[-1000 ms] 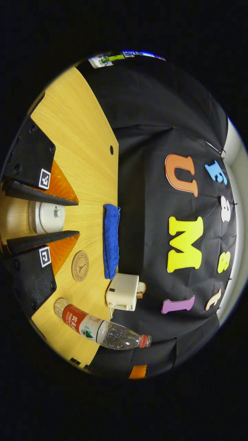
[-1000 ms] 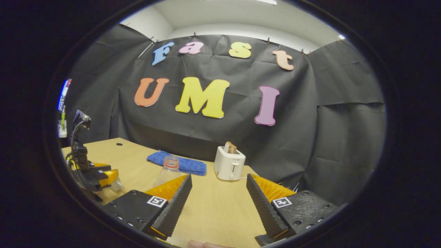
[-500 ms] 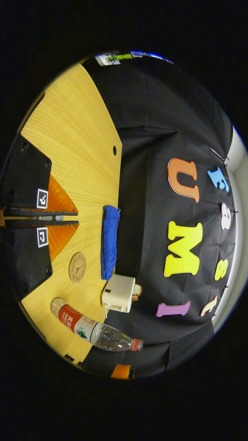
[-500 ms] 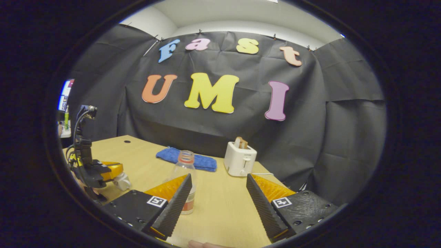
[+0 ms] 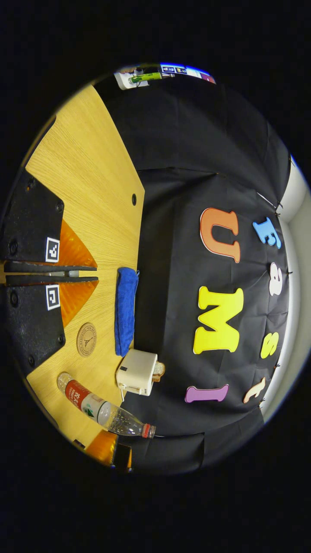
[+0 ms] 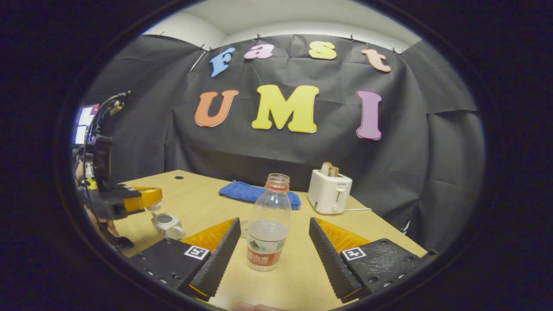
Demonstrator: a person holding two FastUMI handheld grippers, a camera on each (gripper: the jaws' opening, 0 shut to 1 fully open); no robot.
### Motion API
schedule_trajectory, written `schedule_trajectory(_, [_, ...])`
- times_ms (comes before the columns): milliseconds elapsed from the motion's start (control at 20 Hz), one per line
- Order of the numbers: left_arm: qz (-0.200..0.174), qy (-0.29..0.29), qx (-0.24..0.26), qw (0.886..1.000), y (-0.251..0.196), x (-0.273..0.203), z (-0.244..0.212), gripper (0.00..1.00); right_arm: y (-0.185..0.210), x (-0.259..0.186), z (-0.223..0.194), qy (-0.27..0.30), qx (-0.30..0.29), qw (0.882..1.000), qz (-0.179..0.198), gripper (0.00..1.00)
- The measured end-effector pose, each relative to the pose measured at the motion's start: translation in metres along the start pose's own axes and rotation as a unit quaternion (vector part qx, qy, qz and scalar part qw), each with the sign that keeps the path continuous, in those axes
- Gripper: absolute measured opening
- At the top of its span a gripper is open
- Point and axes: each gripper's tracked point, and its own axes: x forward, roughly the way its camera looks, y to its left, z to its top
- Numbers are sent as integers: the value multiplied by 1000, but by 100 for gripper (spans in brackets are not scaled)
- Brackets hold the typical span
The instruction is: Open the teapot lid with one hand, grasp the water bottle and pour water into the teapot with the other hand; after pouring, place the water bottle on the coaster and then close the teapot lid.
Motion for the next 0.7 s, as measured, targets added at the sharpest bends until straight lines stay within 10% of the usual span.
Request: schedule_trajectory(700, [23,14,48,999,33,-42,35,4,6,49,-39,21,42,999,-1,97])
